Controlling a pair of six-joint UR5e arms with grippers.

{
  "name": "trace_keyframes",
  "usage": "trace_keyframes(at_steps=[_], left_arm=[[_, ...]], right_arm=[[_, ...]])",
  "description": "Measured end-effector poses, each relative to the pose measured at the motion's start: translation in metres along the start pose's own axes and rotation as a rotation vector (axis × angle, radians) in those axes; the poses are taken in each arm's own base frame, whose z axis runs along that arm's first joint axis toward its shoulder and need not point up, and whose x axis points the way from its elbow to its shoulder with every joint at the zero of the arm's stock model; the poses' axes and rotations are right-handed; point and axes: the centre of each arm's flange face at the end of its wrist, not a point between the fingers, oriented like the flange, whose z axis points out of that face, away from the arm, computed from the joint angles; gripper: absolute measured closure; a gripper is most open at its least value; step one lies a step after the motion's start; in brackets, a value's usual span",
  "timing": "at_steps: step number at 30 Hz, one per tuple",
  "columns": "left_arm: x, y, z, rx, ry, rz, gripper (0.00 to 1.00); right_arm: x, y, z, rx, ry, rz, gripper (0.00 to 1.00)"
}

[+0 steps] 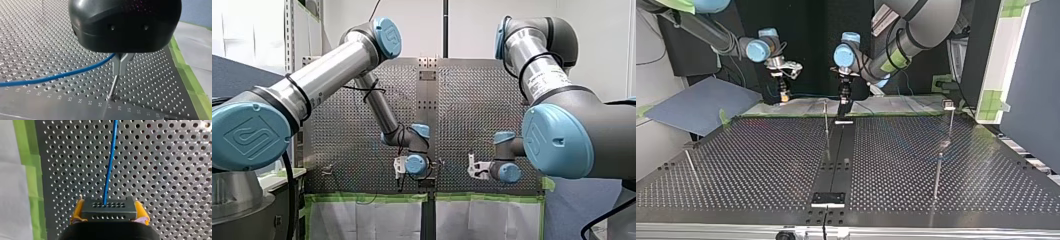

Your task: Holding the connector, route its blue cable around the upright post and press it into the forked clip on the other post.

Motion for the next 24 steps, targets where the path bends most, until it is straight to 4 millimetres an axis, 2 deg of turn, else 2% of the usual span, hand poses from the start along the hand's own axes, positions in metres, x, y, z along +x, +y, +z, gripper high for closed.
trace_keyframes(at_steps=[9,24], left_arm=[[-0.002,-0.005,0.006,0.035,0.001,-0.007,1.00],[0.001,-0.003,0.004,0.031,0.033,-0.014,1.00]], right_arm=[[0.009,0.013,0.011,-0.016,0.014,-0.006,1.00],[0.009,0.011,0.012,-0.005,0.015,-0.017,1.00]])
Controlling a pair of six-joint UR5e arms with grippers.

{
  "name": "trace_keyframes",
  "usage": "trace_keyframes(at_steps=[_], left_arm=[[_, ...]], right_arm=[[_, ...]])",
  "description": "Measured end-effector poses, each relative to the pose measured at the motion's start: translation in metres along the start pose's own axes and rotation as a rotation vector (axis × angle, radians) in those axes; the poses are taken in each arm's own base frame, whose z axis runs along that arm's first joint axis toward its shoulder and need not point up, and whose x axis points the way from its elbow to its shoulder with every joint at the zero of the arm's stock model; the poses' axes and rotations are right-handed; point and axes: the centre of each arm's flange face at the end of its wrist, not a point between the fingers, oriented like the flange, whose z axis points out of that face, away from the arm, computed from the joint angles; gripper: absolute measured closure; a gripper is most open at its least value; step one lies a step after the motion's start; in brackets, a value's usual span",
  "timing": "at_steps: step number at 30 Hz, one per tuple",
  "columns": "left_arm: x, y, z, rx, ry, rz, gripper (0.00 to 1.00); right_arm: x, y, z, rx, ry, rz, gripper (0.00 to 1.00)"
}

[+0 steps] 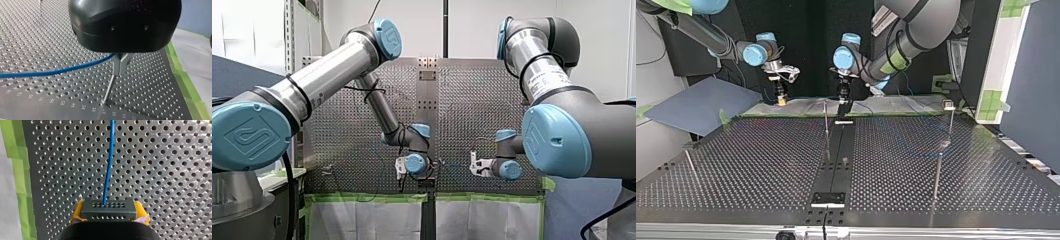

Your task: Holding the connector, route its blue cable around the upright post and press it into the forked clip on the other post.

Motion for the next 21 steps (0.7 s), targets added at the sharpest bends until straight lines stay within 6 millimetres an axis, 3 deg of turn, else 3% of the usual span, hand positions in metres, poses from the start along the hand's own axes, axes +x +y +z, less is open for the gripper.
trace_keyframes(at_steps=[7,21], left_arm=[[0.010,0.004,0.003,0.000,0.020,-0.018,1.00],[0.002,0.013,0.020,-0.004,0.041,-0.040,1.00]], right_arm=[[0.000,-0.002,0.000,0.007,-0.001,-0.001,1.00],[-0.001,-0.004,-0.001,0.011,-0.006,-0.006,1.00]])
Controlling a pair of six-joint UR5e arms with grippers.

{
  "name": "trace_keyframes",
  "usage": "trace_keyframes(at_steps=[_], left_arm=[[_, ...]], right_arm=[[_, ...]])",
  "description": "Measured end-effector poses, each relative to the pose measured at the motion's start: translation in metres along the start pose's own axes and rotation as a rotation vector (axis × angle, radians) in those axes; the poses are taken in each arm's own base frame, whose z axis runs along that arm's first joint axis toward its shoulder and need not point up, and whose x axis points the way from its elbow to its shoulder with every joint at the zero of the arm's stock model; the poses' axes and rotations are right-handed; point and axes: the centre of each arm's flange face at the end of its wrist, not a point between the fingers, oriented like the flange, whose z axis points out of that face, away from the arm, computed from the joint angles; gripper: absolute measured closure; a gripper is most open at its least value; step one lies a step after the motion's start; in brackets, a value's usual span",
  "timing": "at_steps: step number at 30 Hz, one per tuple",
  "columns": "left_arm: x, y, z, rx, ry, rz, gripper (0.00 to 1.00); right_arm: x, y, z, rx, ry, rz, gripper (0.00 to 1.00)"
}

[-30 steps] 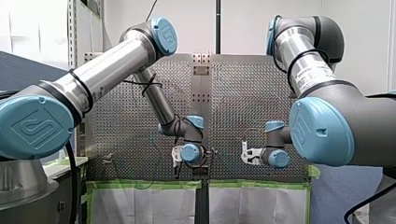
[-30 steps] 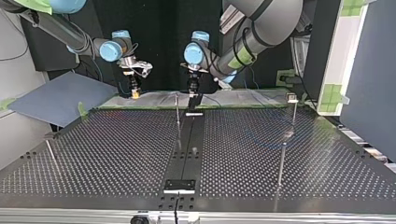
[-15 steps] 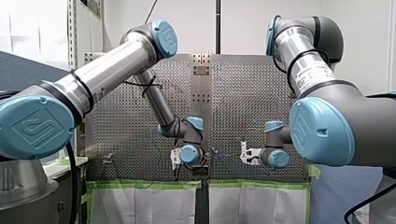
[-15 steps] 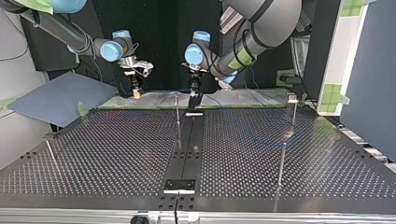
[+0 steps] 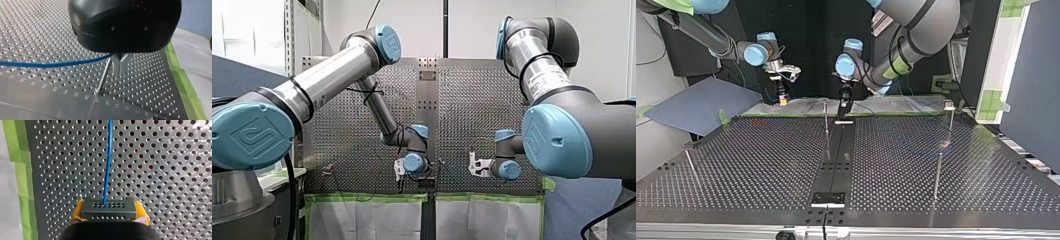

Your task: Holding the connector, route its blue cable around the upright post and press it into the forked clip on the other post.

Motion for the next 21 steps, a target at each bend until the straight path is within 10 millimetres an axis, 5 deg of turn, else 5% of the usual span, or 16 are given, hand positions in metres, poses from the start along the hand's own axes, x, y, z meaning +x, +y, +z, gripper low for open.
trace_keyframes(at_steps=[21], left_arm=[[-0.009,0.008,0.014,0.019,0.014,-0.035,1.00]], right_arm=[[0.002,0.002,0.003,-0.003,0.003,-0.007,1.00]])
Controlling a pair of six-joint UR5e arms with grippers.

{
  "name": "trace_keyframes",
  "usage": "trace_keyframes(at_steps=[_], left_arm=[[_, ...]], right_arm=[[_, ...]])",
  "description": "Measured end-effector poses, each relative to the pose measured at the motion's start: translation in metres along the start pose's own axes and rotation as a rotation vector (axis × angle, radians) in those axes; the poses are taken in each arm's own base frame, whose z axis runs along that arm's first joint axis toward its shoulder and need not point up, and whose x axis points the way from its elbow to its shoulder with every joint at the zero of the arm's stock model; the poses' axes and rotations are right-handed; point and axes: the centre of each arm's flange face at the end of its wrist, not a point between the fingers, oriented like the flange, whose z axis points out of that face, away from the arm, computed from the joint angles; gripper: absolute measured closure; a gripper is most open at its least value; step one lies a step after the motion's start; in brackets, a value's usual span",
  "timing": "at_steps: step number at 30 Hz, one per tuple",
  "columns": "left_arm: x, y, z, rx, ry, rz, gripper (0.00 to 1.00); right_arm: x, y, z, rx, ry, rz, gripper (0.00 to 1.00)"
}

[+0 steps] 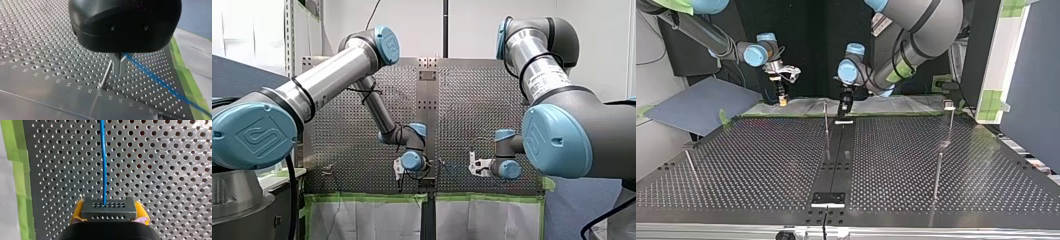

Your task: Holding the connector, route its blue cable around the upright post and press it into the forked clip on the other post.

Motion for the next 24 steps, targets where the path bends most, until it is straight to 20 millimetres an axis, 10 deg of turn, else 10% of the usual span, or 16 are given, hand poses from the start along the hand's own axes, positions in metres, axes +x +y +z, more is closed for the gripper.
trace_keyframes(at_steps=[12,24], left_arm=[[0.027,0.003,0.007,0.008,0.057,0.017,1.00],[0.012,-0.003,0.024,0.007,0.041,0.007,1.00]], right_arm=[[0.002,0.005,0.003,-0.016,0.003,0.000,1.00],[0.008,0.011,0.010,-0.027,0.019,0.003,1.00]])
